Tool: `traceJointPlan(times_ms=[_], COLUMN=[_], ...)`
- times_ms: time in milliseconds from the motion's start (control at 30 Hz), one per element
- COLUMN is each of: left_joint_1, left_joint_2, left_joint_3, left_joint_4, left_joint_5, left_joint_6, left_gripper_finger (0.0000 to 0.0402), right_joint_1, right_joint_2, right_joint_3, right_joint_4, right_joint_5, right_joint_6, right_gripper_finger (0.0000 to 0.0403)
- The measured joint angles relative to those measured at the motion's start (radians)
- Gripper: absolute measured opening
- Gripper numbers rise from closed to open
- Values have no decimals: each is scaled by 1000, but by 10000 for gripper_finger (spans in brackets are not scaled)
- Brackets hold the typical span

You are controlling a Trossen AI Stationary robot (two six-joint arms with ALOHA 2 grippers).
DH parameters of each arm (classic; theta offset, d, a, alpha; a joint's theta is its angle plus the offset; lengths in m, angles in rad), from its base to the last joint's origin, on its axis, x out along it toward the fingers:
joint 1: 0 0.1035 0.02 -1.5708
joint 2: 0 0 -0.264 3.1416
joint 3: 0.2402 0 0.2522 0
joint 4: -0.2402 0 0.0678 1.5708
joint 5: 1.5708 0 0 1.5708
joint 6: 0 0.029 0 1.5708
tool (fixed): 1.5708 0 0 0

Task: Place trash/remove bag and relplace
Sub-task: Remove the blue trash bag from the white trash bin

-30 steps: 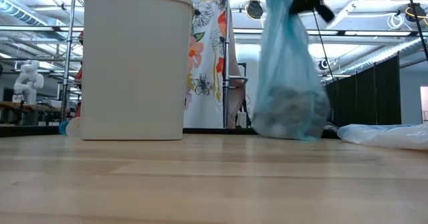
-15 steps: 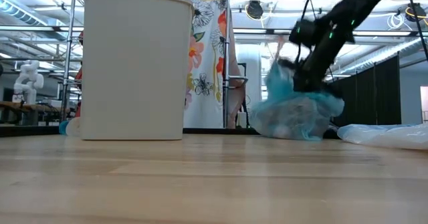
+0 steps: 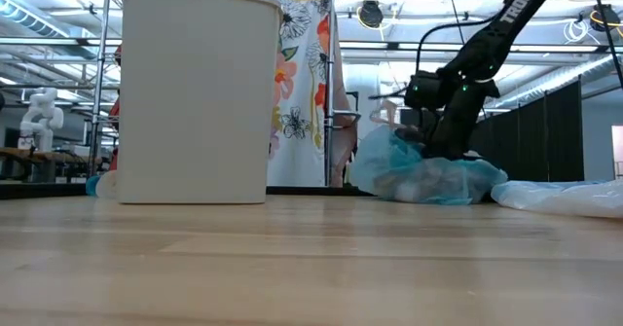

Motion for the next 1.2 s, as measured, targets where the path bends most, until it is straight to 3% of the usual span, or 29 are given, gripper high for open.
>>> traceJointPlan(times_ms=[233, 500, 667, 900, 1200], left_joint_1=[0, 0, 0, 0, 0], left_joint_2=[-1, -1, -1, -1, -1], left_joint_3=[0, 0, 0, 0, 0], left_joint_4=[-10, -14, -14, -14, -14], left_joint_5=[0, 0, 0, 0, 0], left_joint_6=[0, 10, 29, 59, 63], left_gripper_finger=[144, 144, 144, 144, 144], right_joint_1=[-10, -23, -23, -22, -28], right_joint_2=[-134, -259, -350, -491, -539], right_joint_3=[0, 0, 0, 1, 2], right_joint_4=[36, -78, -180, -233, -519], right_joint_5=[24, 26, -5, -84, -21], right_joint_6=[2, 8, 2, 10, -49], right_gripper_finger=[62, 166, 206, 216, 197])
